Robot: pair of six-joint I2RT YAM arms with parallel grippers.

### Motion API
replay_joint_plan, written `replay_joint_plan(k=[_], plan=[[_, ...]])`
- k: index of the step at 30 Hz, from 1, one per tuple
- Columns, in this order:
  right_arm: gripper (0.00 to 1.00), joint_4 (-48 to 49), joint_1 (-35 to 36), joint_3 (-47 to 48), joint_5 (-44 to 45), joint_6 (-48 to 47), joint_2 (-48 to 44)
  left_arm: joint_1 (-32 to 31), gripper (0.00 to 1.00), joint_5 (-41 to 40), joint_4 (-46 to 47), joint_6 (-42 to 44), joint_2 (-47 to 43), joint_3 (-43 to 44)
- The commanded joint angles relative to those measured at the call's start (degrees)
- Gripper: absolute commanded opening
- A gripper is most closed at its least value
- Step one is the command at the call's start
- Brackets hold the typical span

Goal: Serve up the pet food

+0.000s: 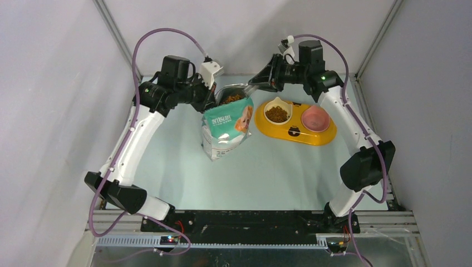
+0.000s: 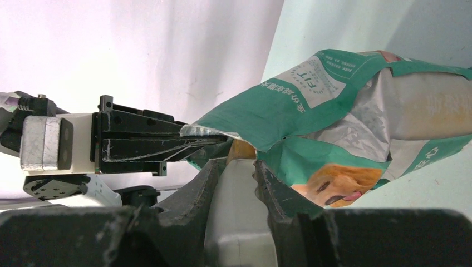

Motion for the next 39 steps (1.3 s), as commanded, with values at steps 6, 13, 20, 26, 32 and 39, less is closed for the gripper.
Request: replay_joint_plan(k=[6,13,20,26,32,39], plan=[[0.00,3.25,-2.41,0.26,-2.56,3.96,-1.65,0.24,0.00,-1.45,-3.19,3.32,-2.19,-0.30],[0.00,3.19,-3.58,-1.15,-2.50,5.26,-2.42,0.08,0.00,-0.68,-2.75,2.85,-1.62,0.73],[0.00,5.25,-5.21,-2.50,-4.88,6.88,-2.32,0.05,0.00,-1.28,-3.07,3.77,-1.81,0.35],[0.00,9.51,-6.09,-4.16,-8.26,8.61,-0.91,0.06,0.00,-3.21,-5.10,6.88,-1.34,0.83],[0.00,12.54,-6.79,-3.56,-8.16,10.55,-2.01,0.06,0.00,-3.49,-6.24,7.50,-0.10,2.94],[0.00,2.66,-6.00,-1.01,-0.82,1.96,-3.55,0.04,0.00,-1.66,-5.40,6.21,0.70,3.84]])
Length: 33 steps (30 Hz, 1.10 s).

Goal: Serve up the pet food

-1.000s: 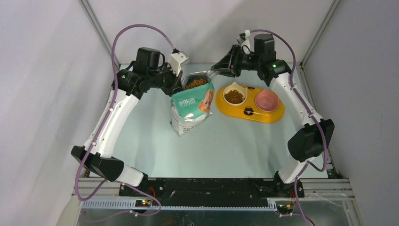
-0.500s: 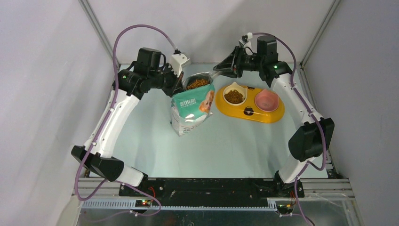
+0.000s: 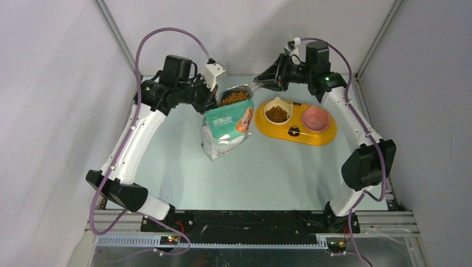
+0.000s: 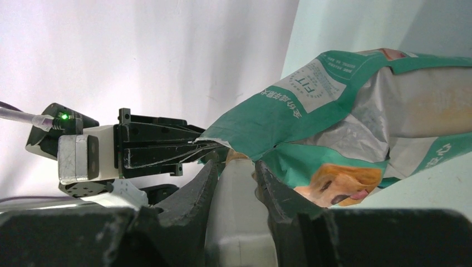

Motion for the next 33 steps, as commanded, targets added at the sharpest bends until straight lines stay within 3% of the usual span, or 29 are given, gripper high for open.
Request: replay_joint_plan(k=[1,9,33], plan=[[0.00,-6.76,-1.62,3.55,6.63,-6.52,-3.69,0.65,0.00,-1.44,-2.42,2.13,-0.12,2.10],[0.00,-16.16,0.77,7.16,16.19,-14.20,-3.76,0.63,0.00,-1.40,-1.50,2.24,-1.92,0.05],[0.00,-18.65,5.39,11.58,24.66,-20.76,-6.53,0.63,0.00,-0.66,-0.23,1.44,-3.19,-1.75]])
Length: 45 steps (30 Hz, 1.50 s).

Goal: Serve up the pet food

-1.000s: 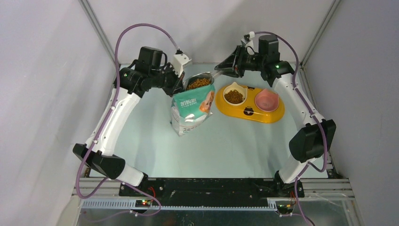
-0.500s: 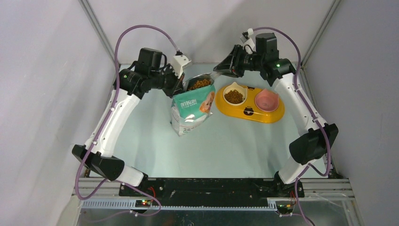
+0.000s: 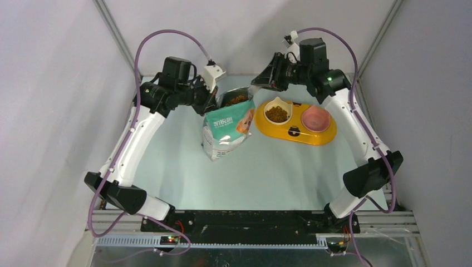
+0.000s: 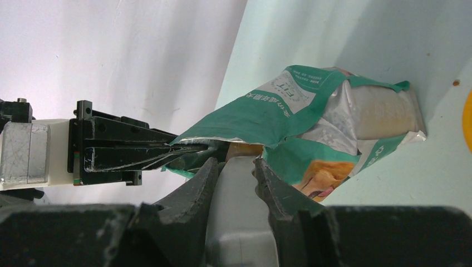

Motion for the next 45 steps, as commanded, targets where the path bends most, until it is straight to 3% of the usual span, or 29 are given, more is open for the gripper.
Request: replay_joint_plan(k=[1,28,36,45], plan=[[0.00,-1.17,-1.12,2.50,5.83,-3.84,-3.04,0.75,0.00,-2.29,-1.31,1.66,-2.31,-0.12],[0.00,-0.24,2.02,3.56,8.95,-10.19,-3.98,0.76,0.00,-2.79,-1.71,2.03,-2.94,-1.15],[0.00,12.02,-4.49,-6.03,-10.91,7.28,-2.52,0.72,0.00,-3.97,-2.48,3.03,-1.86,-0.91],[0.00,24.73,-8.13,-13.20,-20.60,23.96,-0.96,0.71,0.00,-6.55,-3.67,5.00,0.85,0.77]])
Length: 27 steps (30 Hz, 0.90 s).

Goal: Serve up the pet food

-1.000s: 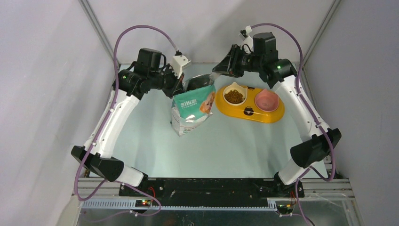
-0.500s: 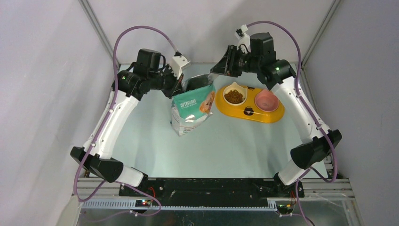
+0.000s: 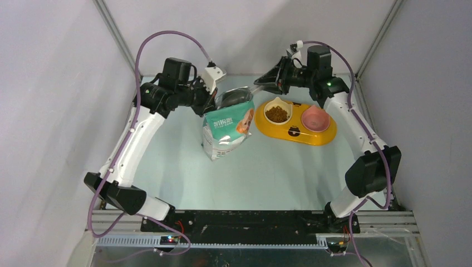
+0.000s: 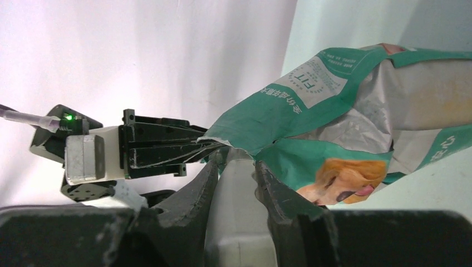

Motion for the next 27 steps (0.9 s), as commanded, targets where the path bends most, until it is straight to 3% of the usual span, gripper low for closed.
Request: replay_joint_plan(k=[1,11,20,27], plan=[[0.00,8.86,-3.43,-0.53,-6.67,9.15,0.17,0.81,0.00,-5.07,-3.31,3.45,1.87,1.65],[0.00,13.96,-6.79,-4.38,-8.45,16.18,0.81,0.78,0.00,-6.76,-6.43,3.72,6.21,7.79],[0.00,24.82,-7.43,-9.47,-11.56,22.99,1.84,0.76,0.00,-8.02,-7.99,3.67,7.34,10.23],[0.00,24.52,-8.38,-8.77,-9.83,18.44,0.18,0.63,0.00,-6.62,-7.93,2.58,7.53,11.79]])
